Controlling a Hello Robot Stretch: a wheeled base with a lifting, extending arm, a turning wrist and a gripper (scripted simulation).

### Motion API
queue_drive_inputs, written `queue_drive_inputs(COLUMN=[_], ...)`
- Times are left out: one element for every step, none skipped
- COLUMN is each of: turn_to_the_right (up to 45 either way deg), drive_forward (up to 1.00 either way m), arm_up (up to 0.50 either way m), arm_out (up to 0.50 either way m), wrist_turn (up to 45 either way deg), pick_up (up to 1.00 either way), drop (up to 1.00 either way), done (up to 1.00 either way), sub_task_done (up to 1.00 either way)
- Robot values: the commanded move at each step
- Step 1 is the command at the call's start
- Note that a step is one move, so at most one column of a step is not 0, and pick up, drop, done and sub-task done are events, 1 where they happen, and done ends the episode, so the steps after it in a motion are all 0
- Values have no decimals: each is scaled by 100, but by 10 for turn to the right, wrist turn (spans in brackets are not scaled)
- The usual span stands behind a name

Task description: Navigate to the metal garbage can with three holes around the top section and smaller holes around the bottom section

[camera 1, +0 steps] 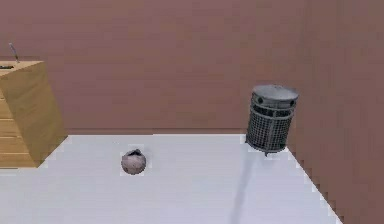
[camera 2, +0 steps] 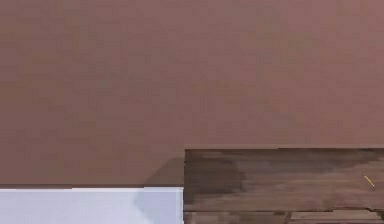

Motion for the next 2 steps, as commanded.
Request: queue_drive_inputs(turn_to_the_right=[180,0], drive_forward=[0,100], arm_up=[0,0], arm_out=[0,0], wrist_turn=[0,0], pick_up=[0,0], drop=[0,0], done=[0,0], sub_task_done=[0,0])
